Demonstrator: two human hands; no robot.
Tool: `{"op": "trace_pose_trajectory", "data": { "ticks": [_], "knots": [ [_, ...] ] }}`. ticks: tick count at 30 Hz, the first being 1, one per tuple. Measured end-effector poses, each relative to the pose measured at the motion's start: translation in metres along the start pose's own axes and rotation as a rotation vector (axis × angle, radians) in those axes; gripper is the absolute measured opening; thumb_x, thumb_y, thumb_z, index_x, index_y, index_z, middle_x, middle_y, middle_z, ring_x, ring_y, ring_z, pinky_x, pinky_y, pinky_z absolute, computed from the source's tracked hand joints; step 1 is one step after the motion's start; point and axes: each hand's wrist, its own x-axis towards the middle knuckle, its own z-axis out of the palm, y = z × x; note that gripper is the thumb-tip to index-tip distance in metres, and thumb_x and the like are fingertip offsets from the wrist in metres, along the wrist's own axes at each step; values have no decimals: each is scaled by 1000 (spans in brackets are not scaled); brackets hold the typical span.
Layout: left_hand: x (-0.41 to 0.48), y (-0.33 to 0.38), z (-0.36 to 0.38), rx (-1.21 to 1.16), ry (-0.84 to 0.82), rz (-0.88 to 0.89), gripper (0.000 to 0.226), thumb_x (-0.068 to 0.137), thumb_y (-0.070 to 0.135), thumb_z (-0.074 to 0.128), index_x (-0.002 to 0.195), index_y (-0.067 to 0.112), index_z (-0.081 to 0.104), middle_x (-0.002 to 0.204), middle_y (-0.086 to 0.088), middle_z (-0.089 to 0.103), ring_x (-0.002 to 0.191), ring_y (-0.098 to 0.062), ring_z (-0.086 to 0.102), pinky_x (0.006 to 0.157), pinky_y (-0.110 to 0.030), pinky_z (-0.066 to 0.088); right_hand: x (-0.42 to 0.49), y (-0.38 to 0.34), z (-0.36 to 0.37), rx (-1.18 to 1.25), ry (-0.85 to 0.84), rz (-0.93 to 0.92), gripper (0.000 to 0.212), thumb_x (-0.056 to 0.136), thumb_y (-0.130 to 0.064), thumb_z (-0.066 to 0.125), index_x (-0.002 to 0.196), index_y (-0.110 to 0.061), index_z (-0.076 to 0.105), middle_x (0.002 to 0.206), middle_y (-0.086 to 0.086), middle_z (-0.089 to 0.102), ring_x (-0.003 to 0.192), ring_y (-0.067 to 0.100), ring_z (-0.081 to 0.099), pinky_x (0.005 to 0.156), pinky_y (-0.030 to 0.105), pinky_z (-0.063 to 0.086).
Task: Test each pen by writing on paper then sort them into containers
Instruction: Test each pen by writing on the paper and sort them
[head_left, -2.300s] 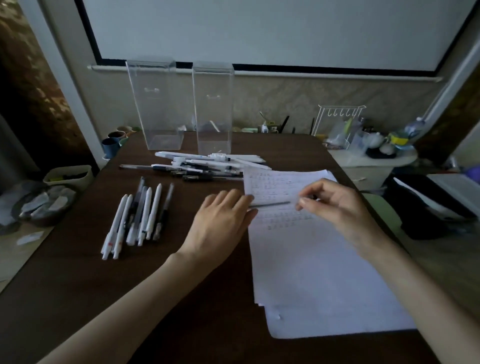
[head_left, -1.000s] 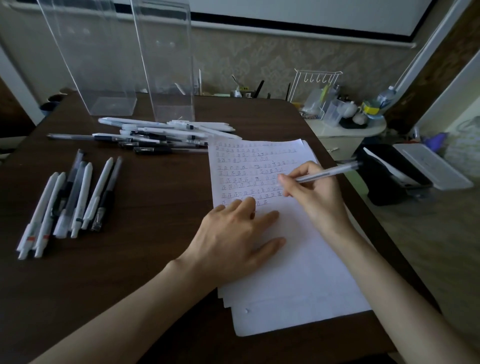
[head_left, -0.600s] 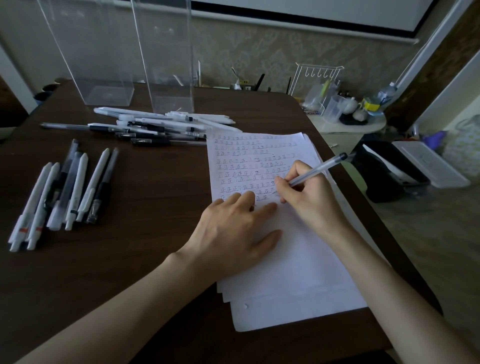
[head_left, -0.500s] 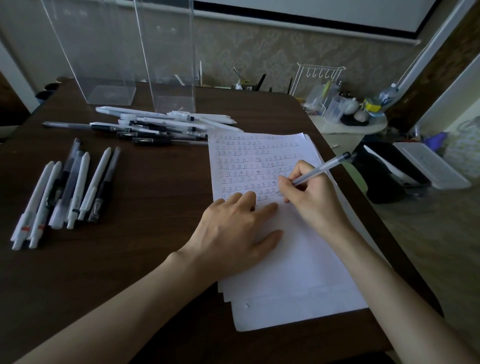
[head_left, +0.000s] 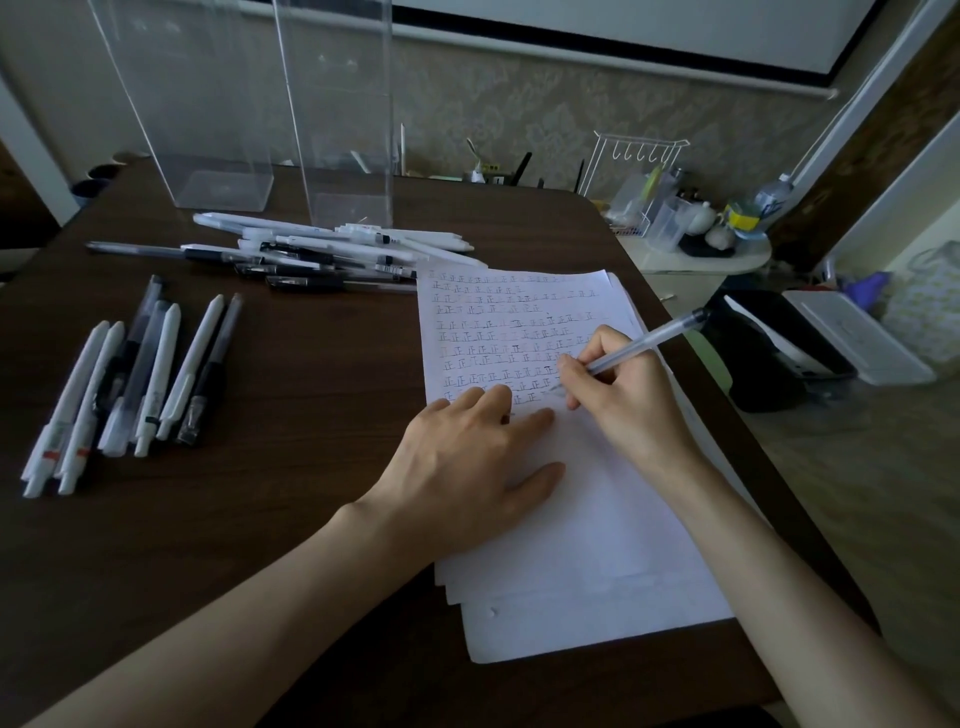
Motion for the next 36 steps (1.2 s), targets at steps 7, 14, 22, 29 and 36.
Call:
{"op": "trace_pose_trajectory", "data": {
  "ticks": [7, 14, 22, 29, 36],
  "knots": [
    [-1, 0, -2, -7, -16, 7, 50, 84, 55, 36, 110, 23, 64, 75, 0, 50, 63, -19, 52, 52, -25, 34, 0, 1, 0, 23, -40, 3, 27, 89, -11, 60, 65, -12, 48, 54, 2, 58, 54, 11, 55, 61, 29, 47],
    [-2, 0, -5, -53, -58, -19, 46, 85, 45, 38, 115, 15, 57, 81, -2, 51, 72, -23, 54, 59, -30, 42, 1, 2, 0, -39, 10, 9, 27, 88, -11, 59, 68, -6, 42, 57, 13, 48, 54, 18, 44, 52, 32, 37],
    [4, -9, -9, -573, 55, -298, 33, 97, 7, 44, 125, 13, 28, 111, -7, 62, 99, -13, 61, 74, -6, 43, 0, -9, -4, 290, 31, 2, 25, 89, -18, 63, 69, -11, 50, 52, -1, 55, 48, 4, 49, 51, 15, 39],
    [2, -8, -18, -667, 184, -431, 10, 83, 20, 69, 89, 12, 69, 74, 4, 70, 70, -7, 66, 69, -29, 52, -2, -11, -5, 656, -190, -16, 14, 85, -19, 55, 79, -8, 62, 63, 3, 62, 62, 12, 57, 57, 20, 42],
    [3, -8, -17, -623, 170, -386, 9, 85, 19, 67, 94, 17, 69, 75, 4, 68, 66, -2, 64, 66, -24, 52, -4, -12, -5, 694, -182, -19, 14, 86, -17, 49, 75, -8, 51, 57, 5, 61, 56, 13, 56, 54, 20, 41]
  ]
}}
